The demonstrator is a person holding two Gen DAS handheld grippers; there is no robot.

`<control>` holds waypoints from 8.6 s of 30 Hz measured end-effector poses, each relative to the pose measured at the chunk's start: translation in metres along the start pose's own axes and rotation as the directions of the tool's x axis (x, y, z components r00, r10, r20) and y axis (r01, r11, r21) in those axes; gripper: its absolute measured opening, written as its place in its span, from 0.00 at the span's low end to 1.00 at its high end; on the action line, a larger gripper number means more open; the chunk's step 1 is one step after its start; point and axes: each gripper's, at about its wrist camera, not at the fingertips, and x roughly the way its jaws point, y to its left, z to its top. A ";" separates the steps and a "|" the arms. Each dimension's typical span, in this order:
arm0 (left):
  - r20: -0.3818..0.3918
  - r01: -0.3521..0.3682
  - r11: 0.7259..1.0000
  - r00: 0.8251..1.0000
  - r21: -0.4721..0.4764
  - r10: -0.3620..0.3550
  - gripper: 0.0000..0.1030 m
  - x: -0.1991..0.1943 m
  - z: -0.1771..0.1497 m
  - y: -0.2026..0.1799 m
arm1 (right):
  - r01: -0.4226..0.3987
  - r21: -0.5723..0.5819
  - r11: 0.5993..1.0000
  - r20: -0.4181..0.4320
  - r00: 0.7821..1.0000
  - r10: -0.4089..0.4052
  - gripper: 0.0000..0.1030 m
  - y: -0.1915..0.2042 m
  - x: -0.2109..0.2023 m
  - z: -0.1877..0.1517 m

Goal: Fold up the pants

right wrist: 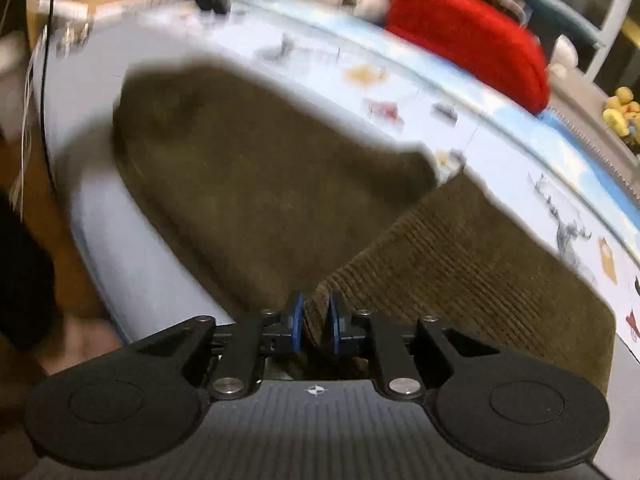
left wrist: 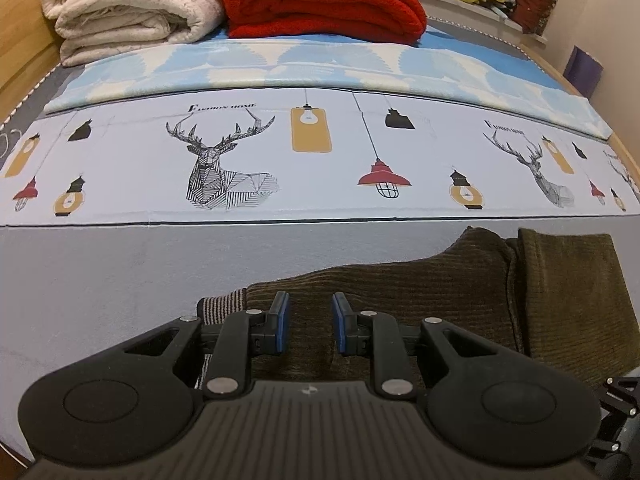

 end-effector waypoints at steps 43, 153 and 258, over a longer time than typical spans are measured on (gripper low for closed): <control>0.282 0.041 0.951 0.958 -0.307 0.050 0.32 -0.077 -0.094 0.063 | 0.194 0.614 0.765 0.277 0.855 -0.439 0.31 -0.193 -0.129 -0.013; -0.109 0.417 0.835 0.907 0.360 -0.406 0.44 0.019 -0.071 -0.237 | 0.206 0.717 0.666 -0.221 0.973 -0.062 0.12 -0.264 -0.061 -0.115; 0.137 -0.104 0.993 0.986 0.057 0.095 1.00 -0.058 -0.066 -0.213 | 0.153 0.610 0.777 0.154 0.940 -0.306 0.97 -0.128 -0.075 0.013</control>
